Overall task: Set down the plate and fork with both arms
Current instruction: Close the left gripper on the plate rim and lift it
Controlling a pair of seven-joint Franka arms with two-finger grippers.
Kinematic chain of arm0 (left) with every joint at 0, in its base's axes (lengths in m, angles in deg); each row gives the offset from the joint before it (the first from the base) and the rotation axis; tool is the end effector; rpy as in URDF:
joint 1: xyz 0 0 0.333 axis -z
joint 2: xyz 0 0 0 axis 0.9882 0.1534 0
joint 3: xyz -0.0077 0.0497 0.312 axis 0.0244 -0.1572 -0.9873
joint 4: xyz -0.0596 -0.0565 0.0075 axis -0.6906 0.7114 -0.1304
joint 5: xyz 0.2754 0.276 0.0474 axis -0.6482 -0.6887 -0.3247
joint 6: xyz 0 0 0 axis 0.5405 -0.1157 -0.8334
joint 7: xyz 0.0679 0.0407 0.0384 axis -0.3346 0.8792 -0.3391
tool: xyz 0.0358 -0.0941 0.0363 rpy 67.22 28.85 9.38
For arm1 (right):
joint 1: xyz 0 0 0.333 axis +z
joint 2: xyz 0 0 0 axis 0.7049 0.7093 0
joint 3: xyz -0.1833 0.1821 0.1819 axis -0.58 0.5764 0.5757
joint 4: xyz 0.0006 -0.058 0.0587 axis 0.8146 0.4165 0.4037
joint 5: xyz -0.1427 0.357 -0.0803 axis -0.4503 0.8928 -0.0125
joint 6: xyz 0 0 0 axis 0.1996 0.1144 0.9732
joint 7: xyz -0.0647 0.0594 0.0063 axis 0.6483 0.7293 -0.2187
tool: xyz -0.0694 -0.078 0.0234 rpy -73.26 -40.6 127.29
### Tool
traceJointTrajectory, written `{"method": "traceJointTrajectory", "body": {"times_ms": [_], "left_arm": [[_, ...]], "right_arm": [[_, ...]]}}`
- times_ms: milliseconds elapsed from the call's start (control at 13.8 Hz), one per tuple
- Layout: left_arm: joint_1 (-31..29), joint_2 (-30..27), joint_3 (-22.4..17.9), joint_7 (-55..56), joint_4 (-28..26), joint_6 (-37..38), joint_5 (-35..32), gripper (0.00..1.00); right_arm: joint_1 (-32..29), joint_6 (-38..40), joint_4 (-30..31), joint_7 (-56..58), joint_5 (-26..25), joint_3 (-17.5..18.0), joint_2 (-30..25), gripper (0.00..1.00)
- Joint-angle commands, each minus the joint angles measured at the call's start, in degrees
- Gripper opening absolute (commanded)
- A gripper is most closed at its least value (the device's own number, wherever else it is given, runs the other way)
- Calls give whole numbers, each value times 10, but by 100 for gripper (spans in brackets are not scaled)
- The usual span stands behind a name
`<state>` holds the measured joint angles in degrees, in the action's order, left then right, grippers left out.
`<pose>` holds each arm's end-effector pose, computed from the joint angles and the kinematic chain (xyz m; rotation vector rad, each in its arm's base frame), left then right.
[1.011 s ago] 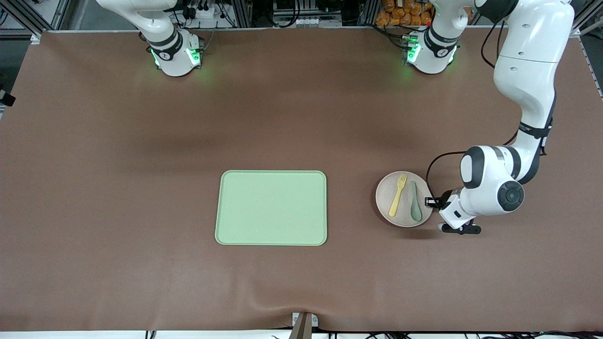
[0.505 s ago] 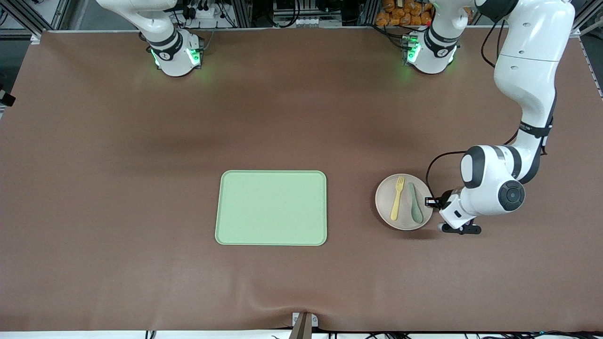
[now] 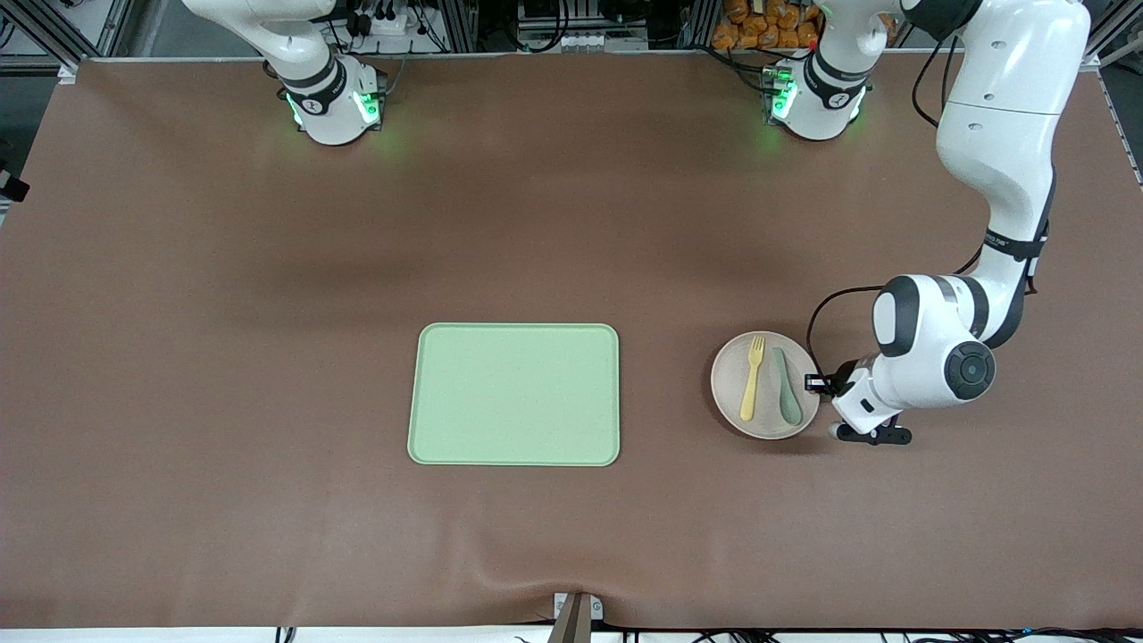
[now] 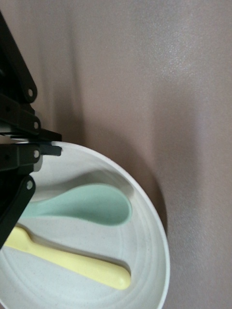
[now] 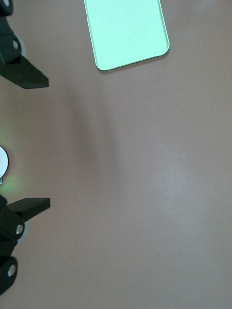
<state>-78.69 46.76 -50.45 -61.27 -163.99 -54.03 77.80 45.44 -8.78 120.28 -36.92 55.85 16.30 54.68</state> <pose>0.6518 -0.0807 0.1974 2.9826 -0.0949 -0.2200 0.5175 -0.1101 0.6841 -3.0693 0.3062 0.0650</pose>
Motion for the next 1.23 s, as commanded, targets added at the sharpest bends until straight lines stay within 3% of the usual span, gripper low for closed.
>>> {"method": "traceJointTrajectory", "body": {"times_ms": [0,361,866,1155], "left_arm": [[0,-13,8,-3,1,17,8,0],[-5,-24,26,-3,9,32,11,0],[-5,-35,59,-1,27,43,81,0],[31,-24,71,64,54,45,115,0]], "right_arm": [[-13,2,-8,-4,8,7,3,100],[-13,2,-8,-4,8,7,3,100],[-13,2,-8,-4,8,7,3,100],[-13,2,-8,-4,8,7,3,100]]}}
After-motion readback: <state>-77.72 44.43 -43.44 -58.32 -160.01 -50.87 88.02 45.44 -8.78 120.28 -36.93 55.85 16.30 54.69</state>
